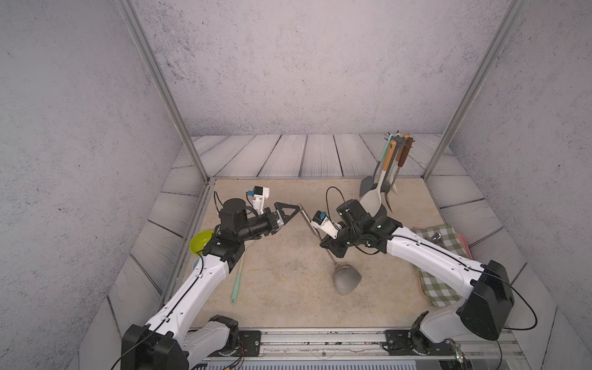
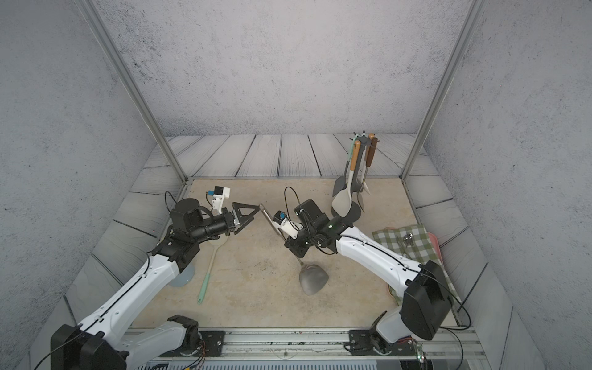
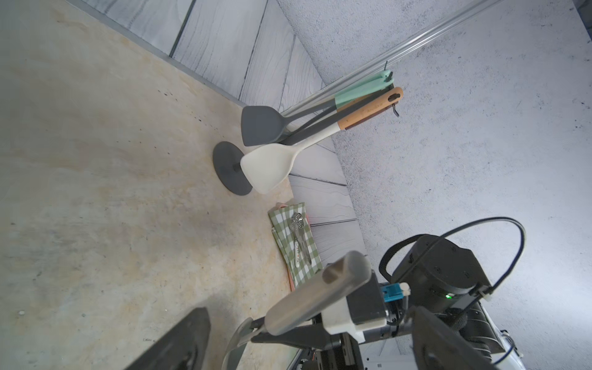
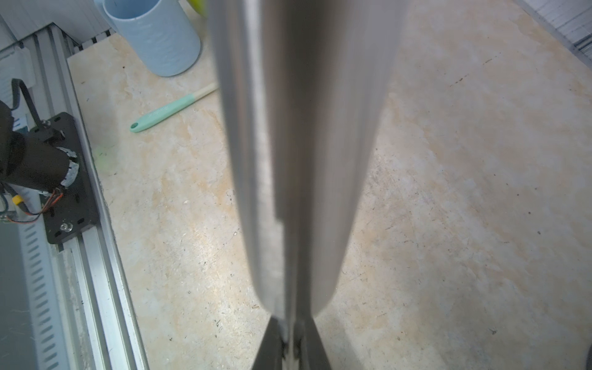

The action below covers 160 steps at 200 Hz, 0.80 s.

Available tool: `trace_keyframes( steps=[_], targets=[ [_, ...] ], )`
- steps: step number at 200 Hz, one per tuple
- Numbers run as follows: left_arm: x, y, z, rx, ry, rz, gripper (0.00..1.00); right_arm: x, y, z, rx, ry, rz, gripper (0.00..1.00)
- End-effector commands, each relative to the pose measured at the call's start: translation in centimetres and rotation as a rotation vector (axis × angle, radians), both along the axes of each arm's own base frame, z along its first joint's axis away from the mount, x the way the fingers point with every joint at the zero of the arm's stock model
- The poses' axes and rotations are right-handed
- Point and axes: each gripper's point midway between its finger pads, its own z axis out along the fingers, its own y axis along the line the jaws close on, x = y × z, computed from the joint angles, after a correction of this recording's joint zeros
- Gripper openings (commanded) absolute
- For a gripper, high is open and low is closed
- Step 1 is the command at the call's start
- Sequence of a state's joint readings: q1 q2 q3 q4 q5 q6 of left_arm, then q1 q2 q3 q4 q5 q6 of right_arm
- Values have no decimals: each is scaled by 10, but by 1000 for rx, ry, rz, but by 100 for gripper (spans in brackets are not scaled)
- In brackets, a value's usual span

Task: Take the spatula off the kitchen utensil rack
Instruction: Place the spatula at the center of the board.

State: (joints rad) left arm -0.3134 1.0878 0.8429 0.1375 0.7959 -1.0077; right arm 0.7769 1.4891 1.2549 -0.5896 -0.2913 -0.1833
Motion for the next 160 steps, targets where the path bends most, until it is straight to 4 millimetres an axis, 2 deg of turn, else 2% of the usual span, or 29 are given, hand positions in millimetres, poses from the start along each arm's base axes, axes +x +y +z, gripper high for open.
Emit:
trace_keyframes(
  steps=[1,50,71,111,145,160],
  targets=[
    [-5,-2,23,-47,-53,-36,97,1,5,10,-22,-44,31,0],
    [10,-1,-5,9,-7,-7,76,-11,15,7,-52,-45,84,0],
    [14,-3,-9,9,-1,-6,50,-16,17,4,-57,-41,99,0],
    [14,-3,-18,17,16,-12,0,-10,17,2,-70,-52,72,0],
    [22,4,-22,54,-3,52,0,2,17,5,-84,-60,7,0],
    [30,10,-26,66,-5,112,0,8,15,10,-79,-70,-38,10]
  ],
)
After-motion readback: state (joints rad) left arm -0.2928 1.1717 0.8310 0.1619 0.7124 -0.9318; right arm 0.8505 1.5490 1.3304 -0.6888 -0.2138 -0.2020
